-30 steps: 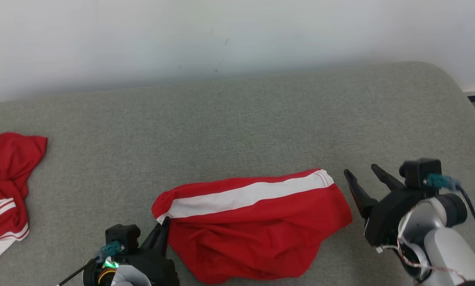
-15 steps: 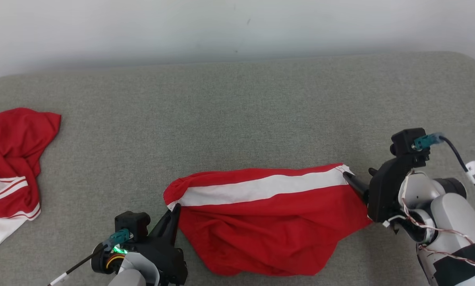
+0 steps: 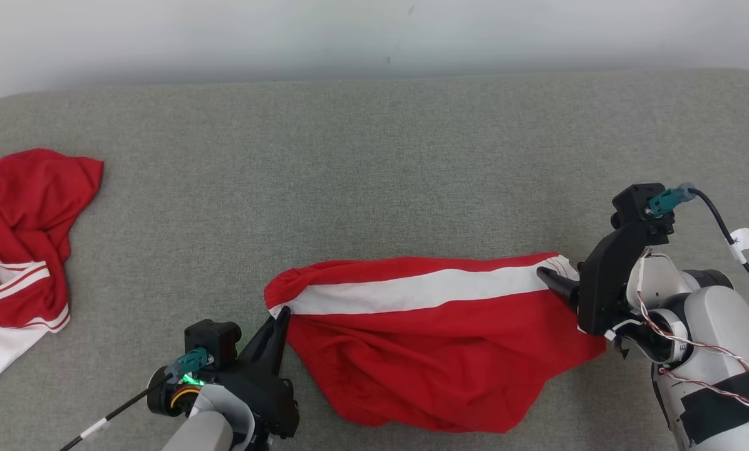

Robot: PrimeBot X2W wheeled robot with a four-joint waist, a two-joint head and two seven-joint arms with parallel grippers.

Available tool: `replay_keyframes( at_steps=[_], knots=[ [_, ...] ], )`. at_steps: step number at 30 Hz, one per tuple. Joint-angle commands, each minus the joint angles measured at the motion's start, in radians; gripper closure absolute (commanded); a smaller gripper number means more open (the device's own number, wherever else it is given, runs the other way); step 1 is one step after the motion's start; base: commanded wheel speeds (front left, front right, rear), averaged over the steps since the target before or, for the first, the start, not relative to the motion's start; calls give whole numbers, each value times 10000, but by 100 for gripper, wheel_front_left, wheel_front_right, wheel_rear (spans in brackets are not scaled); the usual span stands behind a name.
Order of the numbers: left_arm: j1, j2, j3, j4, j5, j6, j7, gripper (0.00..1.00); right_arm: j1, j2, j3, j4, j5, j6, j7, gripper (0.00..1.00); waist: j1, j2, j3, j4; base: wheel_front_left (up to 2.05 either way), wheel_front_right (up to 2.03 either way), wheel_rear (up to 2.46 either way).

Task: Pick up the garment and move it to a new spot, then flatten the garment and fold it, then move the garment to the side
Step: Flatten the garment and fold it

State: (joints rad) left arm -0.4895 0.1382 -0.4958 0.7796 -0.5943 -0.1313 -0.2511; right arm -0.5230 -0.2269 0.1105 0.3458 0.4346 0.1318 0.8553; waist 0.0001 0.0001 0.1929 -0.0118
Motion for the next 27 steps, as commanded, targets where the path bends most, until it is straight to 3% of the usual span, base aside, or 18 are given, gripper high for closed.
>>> replay_keyframes(
  at_steps=[1,15,17,18,19,20,21,27],
  knots=[
    [-80,46,-29,-25,-28,13,-63,100,-52,63,7,-58,-50,-21,87,0,-1,-1,41,43,0,0,0],
    [-224,39,-167,-19,-216,14,-63,100,-10,387,-178,8,-237,-21,402,2,-1,-1,230,208,0,0,0],
    [-245,37,-192,-22,-221,14,-65,100,-49,417,-173,39,-236,-21,392,16,-1,-1,273,206,0,0,0],
    [-261,36,-202,-24,-228,14,-67,100,-74,425,-171,47,-235,-21,390,45,-1,-1,297,205,0,0,0],
    [-272,35,-212,-29,-234,14,-68,100,-104,429,-165,50,-231,-21,377,60,-1,-1,318,203,0,0,0],
    [-279,34,-224,-34,-243,14,-70,100,-131,432,-154,45,-217,-21,351,88,-1,-1,338,202,0,0,0],
    [-291,33,-232,-39,-252,14,-70,100,-150,431,-134,14,-184,-21,315,100,-1,-1,358,200,0,0,0],
    [-368,-47,53,-404,-770,14,-118,100,-282,348,-83,-284,65,-21,-229,100,-1,-1,368,153,0,0,0]
  ],
)
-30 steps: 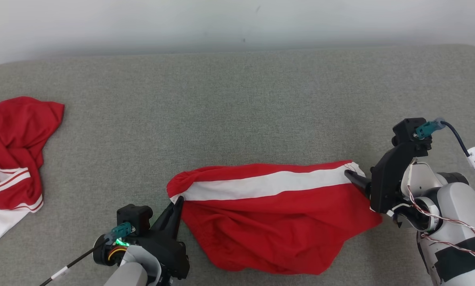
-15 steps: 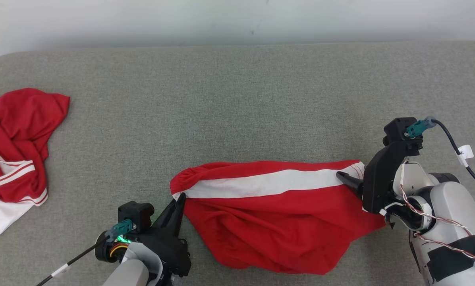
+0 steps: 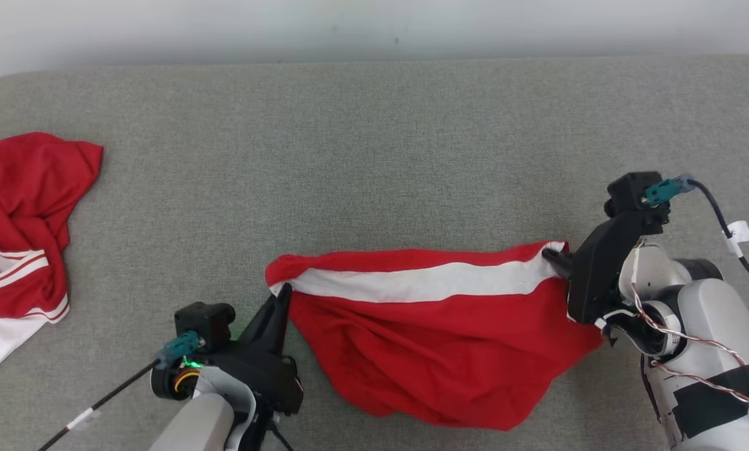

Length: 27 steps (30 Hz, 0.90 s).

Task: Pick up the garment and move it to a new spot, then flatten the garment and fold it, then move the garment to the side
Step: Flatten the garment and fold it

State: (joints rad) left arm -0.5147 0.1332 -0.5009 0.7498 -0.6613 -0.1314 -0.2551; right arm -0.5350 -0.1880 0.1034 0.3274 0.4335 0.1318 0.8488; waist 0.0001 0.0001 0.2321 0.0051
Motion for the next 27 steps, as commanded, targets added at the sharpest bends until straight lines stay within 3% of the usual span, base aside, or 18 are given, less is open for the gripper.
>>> replay_keyframes(
  at_steps=[1,11,23,27],
  knots=[
    [-133,6,197,-238,-235,16,-91,100,-193,-64,-10,-176,143,-21,-303,100,-1,-1,-50,-30,0,0,0],
    [-584,459,430,-1853,-1555,16,115,100,-642,-328,-1,-782,513,-21,-1804,100,-1,-1,-419,-207,0,0,0],
    [-2503,1722,484,-3877,-3724,14,2307,100,-2411,-768,509,-1138,420,-21,-3360,100,-1,-1,-549,-694,0,0,0],
    [-3256,1883,592,-4125,-4082,16,2825,100,-3250,-1014,1001,-1091,444,-21,-4076,100,-1,-1,-273,-862,0,0,0]
  ],
)
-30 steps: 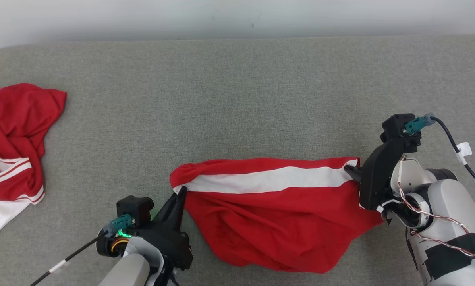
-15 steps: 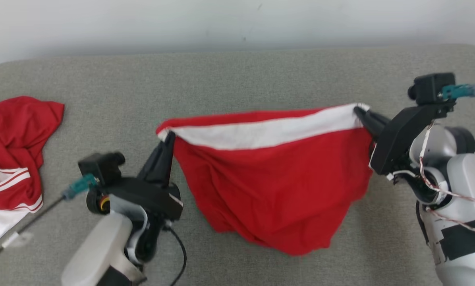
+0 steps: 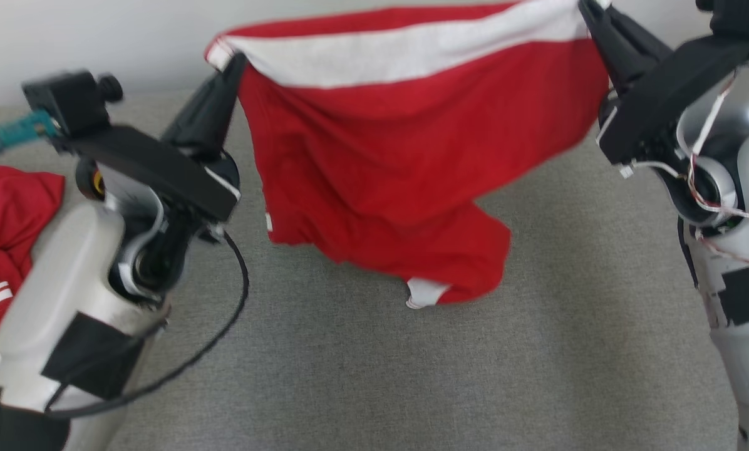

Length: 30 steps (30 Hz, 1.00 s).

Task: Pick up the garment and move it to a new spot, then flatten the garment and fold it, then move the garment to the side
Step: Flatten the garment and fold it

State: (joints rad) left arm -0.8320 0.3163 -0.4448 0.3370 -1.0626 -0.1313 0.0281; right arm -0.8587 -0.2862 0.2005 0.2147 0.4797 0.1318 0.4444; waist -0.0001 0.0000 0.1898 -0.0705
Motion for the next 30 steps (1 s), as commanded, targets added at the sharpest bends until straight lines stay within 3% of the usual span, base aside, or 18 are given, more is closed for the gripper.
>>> replay_keyframes(
  at_steps=[1,9,16,26,30],
  knots=[
    [-277,97,86,11,-97,36,82,100,-246,-76,166,116,28,-21,-145,100,1,0,245,-171,0,0,0],
    [-2553,-62,1175,-72,-823,459,170,100,-2934,-203,899,1046,-370,-21,-870,100,1,0,1880,-744,0,0,0],
    [-4227,212,1682,-51,-319,959,-271,100,-4650,60,541,1870,-1177,-21,-2261,100,1,0,3294,-1182,0,0,0],
    [-5713,368,1941,-15,1149,717,-2417,100,-5821,778,-1311,2841,-3787,-30,-6166,100,1,0,4102,-1524,0,0,0],
    [-5815,169,2120,-197,1191,475,-2763,100,-6012,1039,-2030,2683,-5054,-32,-6961,100,1,0,4452,-1518,0,0,0]
  ],
)
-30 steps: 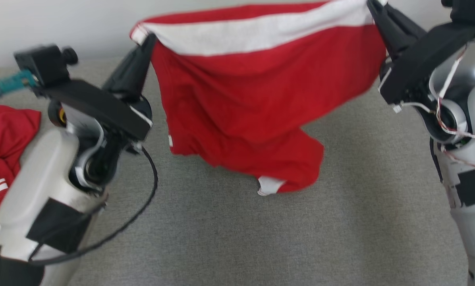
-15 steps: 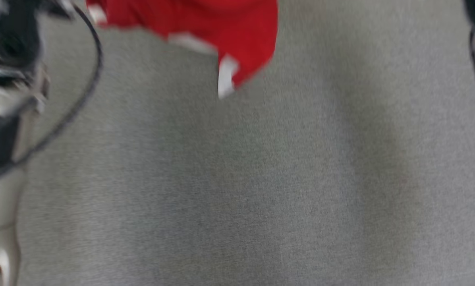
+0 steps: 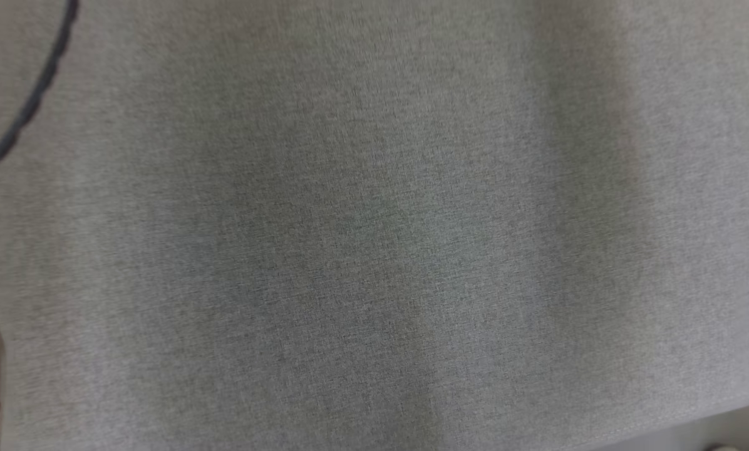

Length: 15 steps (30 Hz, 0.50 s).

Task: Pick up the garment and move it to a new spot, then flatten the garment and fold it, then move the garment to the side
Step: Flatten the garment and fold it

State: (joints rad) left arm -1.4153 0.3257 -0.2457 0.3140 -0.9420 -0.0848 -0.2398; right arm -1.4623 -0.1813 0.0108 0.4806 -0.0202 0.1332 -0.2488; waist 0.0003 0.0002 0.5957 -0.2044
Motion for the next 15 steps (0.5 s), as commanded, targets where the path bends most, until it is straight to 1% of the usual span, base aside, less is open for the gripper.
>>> replay_keyframes(
  at_steps=[1,5,8,11,13,15],
  knots=[
    [118,58,67,18,72,-66,-110,100,93,50,-233,36,-273,-45,-79,100,-3,-2,477,-154,0,0,0],
    [673,-18,-210,64,167,-271,-171,100,499,153,-58,231,-739,-43,-149,100,-3,-2,775,-73,0,0,0],
    [1245,53,-512,-10,91,-394,-159,100,913,175,452,381,-694,-37,-162,100,-3,-2,816,7,0,0,0],
    [1803,226,-826,-228,-120,-437,3,100,1372,-93,1178,378,-284,-37,-148,100,-3,-2,718,126,0,0,0],
    [2258,294,-1060,-417,-332,-464,185,100,1677,-321,1624,147,115,-37,-152,100,-3,-2,556,226,0,0,0],
    [2785,405,-1319,-600,-778,-478,635,100,2161,-476,1926,-71,727,-37,-48,100,-3,-2,328,308,0,0,0]
  ],
)
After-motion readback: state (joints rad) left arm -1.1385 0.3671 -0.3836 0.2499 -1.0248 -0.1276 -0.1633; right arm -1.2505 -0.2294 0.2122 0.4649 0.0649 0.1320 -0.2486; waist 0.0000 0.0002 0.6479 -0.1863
